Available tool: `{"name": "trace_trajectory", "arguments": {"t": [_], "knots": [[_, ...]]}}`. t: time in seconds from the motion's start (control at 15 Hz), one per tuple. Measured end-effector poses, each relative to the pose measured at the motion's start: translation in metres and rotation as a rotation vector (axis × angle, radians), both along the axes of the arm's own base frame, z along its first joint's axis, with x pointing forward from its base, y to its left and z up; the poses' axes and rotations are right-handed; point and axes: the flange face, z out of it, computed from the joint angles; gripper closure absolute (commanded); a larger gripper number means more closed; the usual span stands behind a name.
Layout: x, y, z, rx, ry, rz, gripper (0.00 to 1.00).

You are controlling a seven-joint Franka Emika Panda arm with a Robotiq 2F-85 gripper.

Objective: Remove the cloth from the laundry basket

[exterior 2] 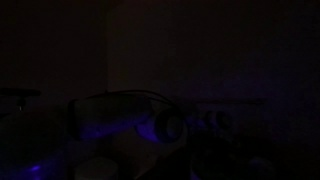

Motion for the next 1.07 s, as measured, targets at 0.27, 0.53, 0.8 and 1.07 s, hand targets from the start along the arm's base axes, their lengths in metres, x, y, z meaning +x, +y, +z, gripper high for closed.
{"name": "trace_trajectory", "arguments": {"t": [0.27, 0.53, 0.8, 1.07], "knots": [[-0.014, 0.005, -0.015, -0.007, 0.106, 0.003, 0.25], [-0.016, 0.014, -0.015, -0.04, 0.158, 0.034, 0.46], [-0.015, 0.024, -0.016, -0.02, 0.178, 0.075, 0.72], [-0.015, 0.031, -0.019, 0.037, 0.183, 0.129, 0.91]]}}
